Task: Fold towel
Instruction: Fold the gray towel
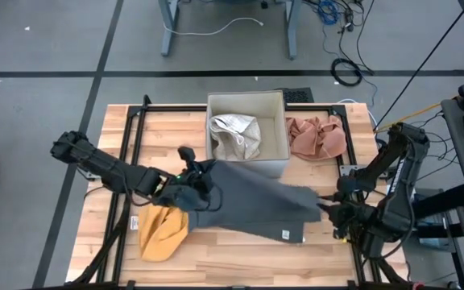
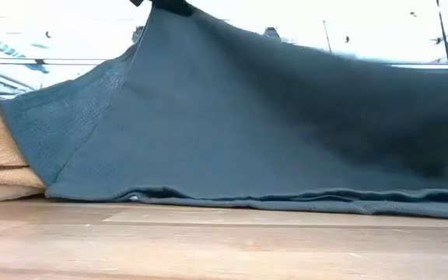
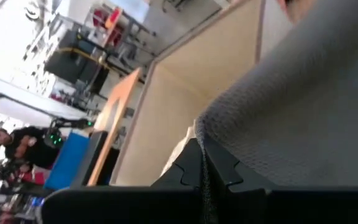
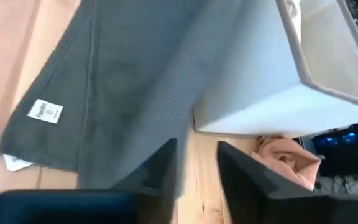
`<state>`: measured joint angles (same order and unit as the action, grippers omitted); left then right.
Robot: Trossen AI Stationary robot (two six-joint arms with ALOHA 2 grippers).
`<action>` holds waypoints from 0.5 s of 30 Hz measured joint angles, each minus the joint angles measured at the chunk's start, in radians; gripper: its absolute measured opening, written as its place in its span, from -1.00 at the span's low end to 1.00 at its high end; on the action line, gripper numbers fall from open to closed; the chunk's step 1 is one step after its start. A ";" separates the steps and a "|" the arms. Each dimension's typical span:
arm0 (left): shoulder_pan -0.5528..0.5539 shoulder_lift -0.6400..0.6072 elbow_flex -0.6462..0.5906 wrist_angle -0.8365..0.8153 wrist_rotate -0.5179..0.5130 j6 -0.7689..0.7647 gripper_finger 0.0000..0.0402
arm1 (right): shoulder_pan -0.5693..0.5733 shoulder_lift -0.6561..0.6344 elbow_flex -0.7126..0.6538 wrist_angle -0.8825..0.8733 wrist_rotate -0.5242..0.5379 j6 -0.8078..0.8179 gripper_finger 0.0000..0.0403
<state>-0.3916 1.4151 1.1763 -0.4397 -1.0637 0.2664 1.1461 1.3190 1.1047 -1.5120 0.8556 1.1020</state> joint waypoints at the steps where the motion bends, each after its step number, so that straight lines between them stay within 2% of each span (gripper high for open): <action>1: 0.007 0.000 0.000 -0.015 0.000 -0.005 -1.00 | 0.000 0.000 -0.008 -0.001 -0.001 0.011 -0.40; 4: 0.032 0.006 0.000 -0.040 0.000 -0.025 -1.00 | 0.000 0.000 -0.012 0.000 0.000 0.040 -0.16; 7: 0.050 0.008 0.000 -0.060 0.002 -0.032 -1.00 | 0.000 0.000 -0.012 0.021 0.000 0.040 -0.04; 10: 0.065 0.007 0.000 -0.060 0.007 -0.033 -0.99 | 0.000 0.000 -0.012 0.143 0.001 -0.046 -0.03; 15: 0.073 0.008 0.000 -0.061 0.010 -0.029 -0.88 | 0.000 0.000 -0.055 0.464 -0.025 -0.290 -0.11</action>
<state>-0.3187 1.4227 1.1759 -0.5008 -1.0538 0.2371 1.1457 1.3186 1.0497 -1.0479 0.8302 0.8115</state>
